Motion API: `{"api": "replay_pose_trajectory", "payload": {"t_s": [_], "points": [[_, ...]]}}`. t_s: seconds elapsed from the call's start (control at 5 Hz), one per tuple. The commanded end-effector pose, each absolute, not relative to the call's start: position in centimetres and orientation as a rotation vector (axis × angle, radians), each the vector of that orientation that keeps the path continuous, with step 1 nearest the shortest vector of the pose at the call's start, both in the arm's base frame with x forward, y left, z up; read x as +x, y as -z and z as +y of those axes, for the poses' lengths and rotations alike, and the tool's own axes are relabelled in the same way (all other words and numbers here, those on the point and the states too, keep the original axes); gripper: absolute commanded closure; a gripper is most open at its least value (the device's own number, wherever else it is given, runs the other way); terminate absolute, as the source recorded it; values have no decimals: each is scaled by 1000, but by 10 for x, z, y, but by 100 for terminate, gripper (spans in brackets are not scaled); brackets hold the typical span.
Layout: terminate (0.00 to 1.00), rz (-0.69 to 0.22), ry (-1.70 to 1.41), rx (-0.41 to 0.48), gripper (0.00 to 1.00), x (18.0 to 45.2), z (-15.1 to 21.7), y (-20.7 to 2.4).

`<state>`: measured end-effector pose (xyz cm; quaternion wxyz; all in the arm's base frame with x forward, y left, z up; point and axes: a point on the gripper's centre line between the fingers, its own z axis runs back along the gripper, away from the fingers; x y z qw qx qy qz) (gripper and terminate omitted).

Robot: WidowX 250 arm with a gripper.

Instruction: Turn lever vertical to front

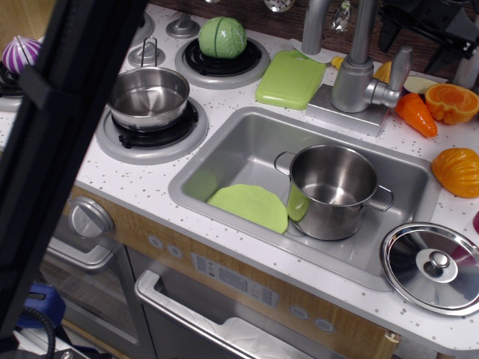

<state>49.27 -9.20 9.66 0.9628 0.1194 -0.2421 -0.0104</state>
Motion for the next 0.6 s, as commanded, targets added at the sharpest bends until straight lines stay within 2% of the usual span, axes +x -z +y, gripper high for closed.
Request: {"api": "replay_pose_trajectory", "payload": {"t_s": [0.0, 0.2, 0.4], "points": [[0, -552, 2, 225, 0, 500, -78, -117], [0, -551, -17, 244, 100, 497, -84, -116], [0, -538, -44, 242, 100, 490, -90, -116]]}}
